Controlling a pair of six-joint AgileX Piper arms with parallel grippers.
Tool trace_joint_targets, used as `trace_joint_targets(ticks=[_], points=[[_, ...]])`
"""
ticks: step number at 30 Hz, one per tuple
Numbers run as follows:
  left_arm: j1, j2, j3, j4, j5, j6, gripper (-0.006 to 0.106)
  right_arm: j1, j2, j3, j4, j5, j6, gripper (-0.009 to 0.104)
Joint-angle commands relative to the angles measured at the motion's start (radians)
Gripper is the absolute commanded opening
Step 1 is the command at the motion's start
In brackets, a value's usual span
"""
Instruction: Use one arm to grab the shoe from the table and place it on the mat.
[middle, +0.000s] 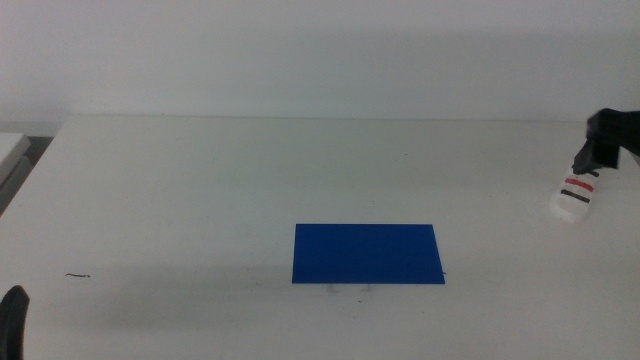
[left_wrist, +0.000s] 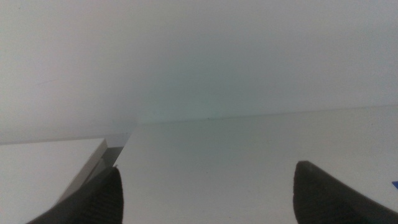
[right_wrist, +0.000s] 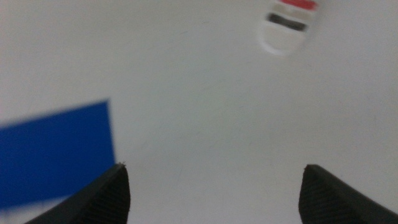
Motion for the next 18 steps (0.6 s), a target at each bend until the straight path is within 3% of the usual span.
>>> trace_joint_targets(ticks=[1,4,10,18], points=[[0.000,0.005,0.000,-0.004,-0.012,-0.001,0.094,-0.002,0.091,-0.046,-0.069,0.019,0.188,0.093],[0.000,0.005,0.000,-0.004,-0.012,-0.001,0.094,-0.043,0.203,-0.101,-0.075,0.017,0.182,0.093],[0.000,0.005,0.000,-0.004,-0.012,-0.001,0.094,-0.110,0.456,-0.308,-0.196,0.048,0.303,0.093],[0.000,0.005,0.000,-0.004,-0.012,-0.001,0.094,-0.116,0.705,-0.533,-0.205,-0.003,0.308,0.093]])
